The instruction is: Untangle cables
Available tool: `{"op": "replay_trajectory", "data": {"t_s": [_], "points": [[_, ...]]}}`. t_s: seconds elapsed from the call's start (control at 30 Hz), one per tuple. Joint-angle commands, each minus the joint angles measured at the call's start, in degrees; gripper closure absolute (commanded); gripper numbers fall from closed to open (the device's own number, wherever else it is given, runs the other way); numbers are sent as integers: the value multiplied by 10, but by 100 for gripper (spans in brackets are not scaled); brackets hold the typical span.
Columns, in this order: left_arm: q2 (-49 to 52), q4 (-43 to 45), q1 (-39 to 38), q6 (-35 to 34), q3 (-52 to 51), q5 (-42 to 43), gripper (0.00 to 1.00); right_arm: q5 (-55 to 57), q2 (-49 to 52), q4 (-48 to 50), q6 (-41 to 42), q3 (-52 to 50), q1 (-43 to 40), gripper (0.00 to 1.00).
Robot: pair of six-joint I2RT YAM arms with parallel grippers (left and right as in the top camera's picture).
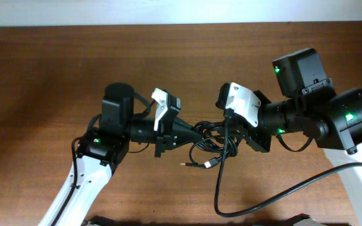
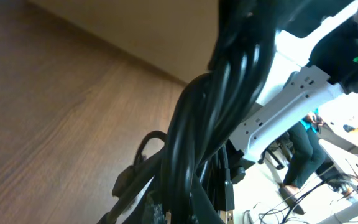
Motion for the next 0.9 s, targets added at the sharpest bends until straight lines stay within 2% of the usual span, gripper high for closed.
{"op": "replay_trajectory", "data": {"t_s": [0.0, 0.1, 0.23, 0.47, 0.7, 0.87], "points": [[-3, -16, -3, -40, 11, -61, 100, -4, -3, 8, 24, 9, 2, 96], [-3, -67, -3, -48, 11, -132, 100, 47, -5, 58, 116, 9, 2, 96], [-3, -101, -3, -106, 11, -222, 100, 55, -14, 85, 150, 9, 1, 96], [-3, -123, -3, -247, 11, -351, 100, 139, -24, 117, 251, 9, 1, 96], [-3, -125, -3, -273, 11, -350, 100, 174, -24, 152, 334, 9, 1, 96], [-3, -125, -3, -379, 11, -351, 100, 213, -24, 181, 417, 9, 1, 96]]}}
